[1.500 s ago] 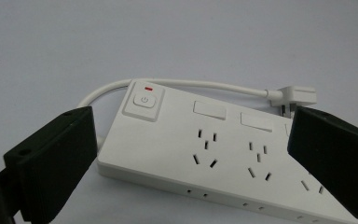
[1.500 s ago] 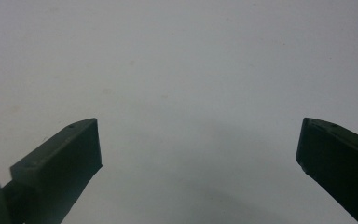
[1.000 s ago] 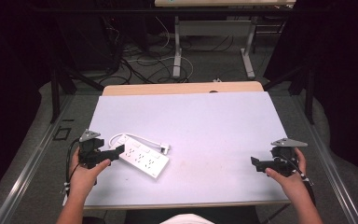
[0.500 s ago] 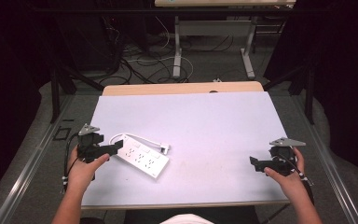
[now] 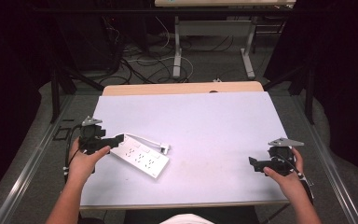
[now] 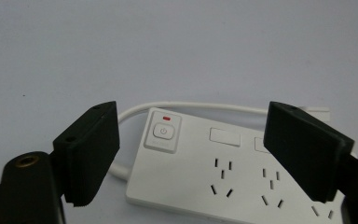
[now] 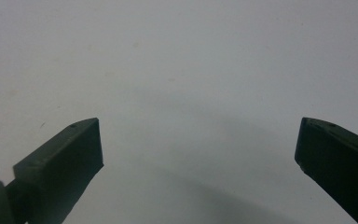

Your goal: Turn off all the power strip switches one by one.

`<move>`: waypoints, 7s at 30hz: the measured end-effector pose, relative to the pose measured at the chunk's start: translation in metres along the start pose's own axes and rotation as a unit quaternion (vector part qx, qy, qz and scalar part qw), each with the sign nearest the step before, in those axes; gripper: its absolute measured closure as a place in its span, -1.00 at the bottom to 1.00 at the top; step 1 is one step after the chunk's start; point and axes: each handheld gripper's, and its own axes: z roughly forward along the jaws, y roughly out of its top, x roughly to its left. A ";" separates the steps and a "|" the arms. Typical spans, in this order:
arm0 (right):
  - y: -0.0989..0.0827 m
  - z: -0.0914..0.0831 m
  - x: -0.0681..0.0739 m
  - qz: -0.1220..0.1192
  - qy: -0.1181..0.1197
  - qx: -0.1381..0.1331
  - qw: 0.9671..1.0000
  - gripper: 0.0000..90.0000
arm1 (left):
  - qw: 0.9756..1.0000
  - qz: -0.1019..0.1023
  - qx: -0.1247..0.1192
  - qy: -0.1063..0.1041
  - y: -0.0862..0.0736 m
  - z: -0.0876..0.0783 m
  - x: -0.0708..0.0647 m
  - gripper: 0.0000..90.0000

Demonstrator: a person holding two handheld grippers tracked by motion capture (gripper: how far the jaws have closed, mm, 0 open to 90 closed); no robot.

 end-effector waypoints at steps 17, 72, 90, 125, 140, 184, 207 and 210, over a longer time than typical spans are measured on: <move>-0.002 0.002 -0.001 0.005 0.005 0.004 1.000 -0.99 | 1.000 -0.020 0.012 0.007 0.008 0.010 0.007 -0.05; -0.004 0.007 -0.001 0.002 0.002 0.013 1.000 -0.99 | 0.992 -0.024 0.118 0.034 0.008 0.065 0.011 1.00; -0.005 0.008 0.000 0.001 0.005 0.017 1.000 -0.99 | 0.990 -0.011 0.135 0.042 0.006 0.074 0.004 1.00; -0.005 0.009 0.000 0.000 0.006 0.018 1.000 -0.99 | 0.990 -0.013 0.138 0.037 0.009 0.074 0.008 1.00; -0.005 0.009 0.001 -0.001 0.005 0.017 1.000 -0.99 | 0.990 -0.014 0.137 0.029 0.010 0.070 0.006 1.00; -0.006 0.009 0.001 0.000 0.004 0.018 1.000 -0.99 | 0.989 0.025 0.140 -0.032 0.001 0.073 -0.040 1.00; -0.006 0.009 0.001 -0.002 0.007 0.020 1.000 -0.99 | 0.990 0.027 0.138 -0.026 0.000 0.076 -0.046 1.00; -0.006 0.009 0.001 -0.003 0.006 0.020 1.000 -0.99 | 0.989 0.030 0.141 -0.027 0.000 0.077 -0.045 1.00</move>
